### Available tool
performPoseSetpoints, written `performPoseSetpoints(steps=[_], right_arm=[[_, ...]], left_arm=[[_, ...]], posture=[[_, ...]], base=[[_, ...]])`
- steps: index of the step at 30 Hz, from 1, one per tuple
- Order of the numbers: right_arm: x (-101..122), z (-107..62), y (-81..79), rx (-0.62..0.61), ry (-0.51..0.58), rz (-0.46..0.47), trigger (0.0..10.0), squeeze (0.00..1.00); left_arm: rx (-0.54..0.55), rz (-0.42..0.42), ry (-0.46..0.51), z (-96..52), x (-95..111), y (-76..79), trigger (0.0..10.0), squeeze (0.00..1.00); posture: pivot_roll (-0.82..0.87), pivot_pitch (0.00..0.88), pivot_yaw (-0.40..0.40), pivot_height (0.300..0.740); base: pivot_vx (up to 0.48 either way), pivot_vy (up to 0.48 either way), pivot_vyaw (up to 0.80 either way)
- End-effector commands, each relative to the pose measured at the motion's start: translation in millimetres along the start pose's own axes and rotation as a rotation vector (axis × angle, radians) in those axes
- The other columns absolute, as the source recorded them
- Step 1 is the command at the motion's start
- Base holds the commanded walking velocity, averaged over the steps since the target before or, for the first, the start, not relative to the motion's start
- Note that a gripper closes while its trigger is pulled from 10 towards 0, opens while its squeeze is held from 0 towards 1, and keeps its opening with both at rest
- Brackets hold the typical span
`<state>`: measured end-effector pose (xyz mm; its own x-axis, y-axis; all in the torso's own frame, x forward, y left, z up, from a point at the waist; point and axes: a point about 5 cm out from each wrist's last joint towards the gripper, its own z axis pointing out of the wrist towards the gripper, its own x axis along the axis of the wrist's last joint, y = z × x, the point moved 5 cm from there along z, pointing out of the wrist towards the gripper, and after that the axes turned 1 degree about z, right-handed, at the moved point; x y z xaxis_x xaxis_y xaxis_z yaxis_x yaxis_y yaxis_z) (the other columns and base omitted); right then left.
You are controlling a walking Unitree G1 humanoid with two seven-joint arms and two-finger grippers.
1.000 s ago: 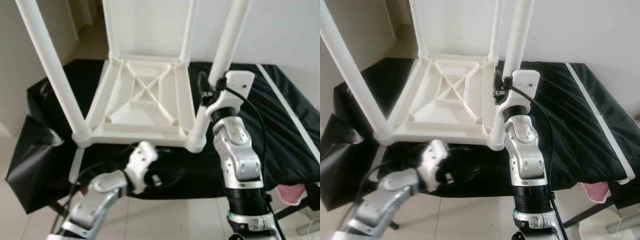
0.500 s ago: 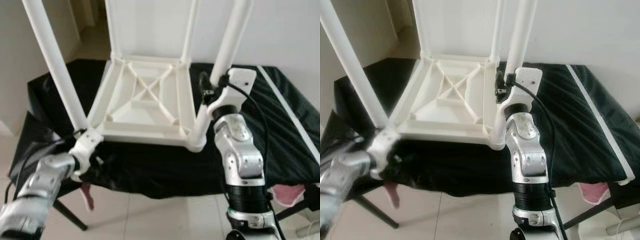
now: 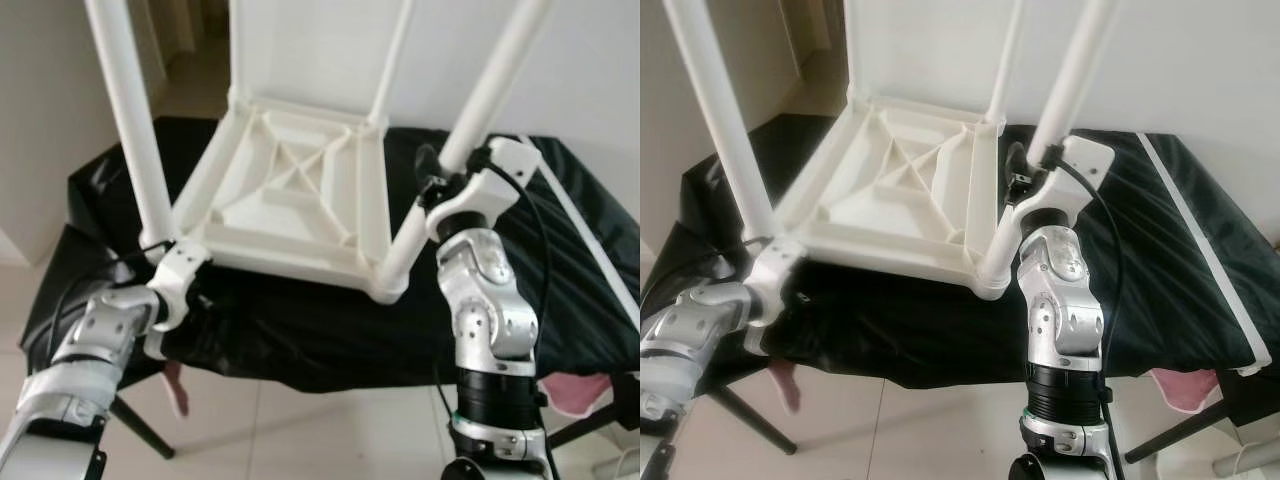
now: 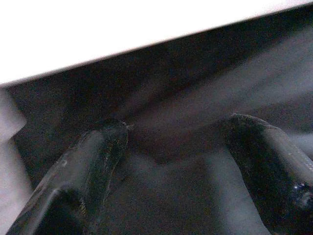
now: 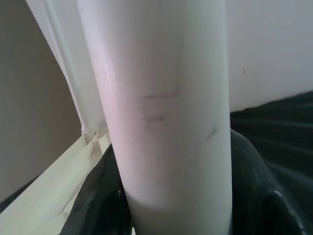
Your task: Building children table
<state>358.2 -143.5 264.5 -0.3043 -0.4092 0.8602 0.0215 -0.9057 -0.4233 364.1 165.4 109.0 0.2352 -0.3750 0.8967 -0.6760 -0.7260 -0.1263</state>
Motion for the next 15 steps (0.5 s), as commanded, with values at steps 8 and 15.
performPoseSetpoints(steps=[8,15], right_arm=[[1.7,-3.1,1.6,-0.03,-0.008,0.25,10.0,0.0],[-2.6,-6.3,14.3,-0.056,-0.033,0.407,10.0,0.0]], left_arm=[[-0.063,-0.019,0.013,11.0,0.4,15.9,10.0,0.0],[0.304,-0.225,-0.012,13.4,-7.9,-50.3,10.0,0.0]], posture=[[-0.04,0.04,-0.013,0.74],[-0.04,0.038,-0.002,0.74]], base=[[0.0,0.0,0.0],[0.0,0.0,0.0]])
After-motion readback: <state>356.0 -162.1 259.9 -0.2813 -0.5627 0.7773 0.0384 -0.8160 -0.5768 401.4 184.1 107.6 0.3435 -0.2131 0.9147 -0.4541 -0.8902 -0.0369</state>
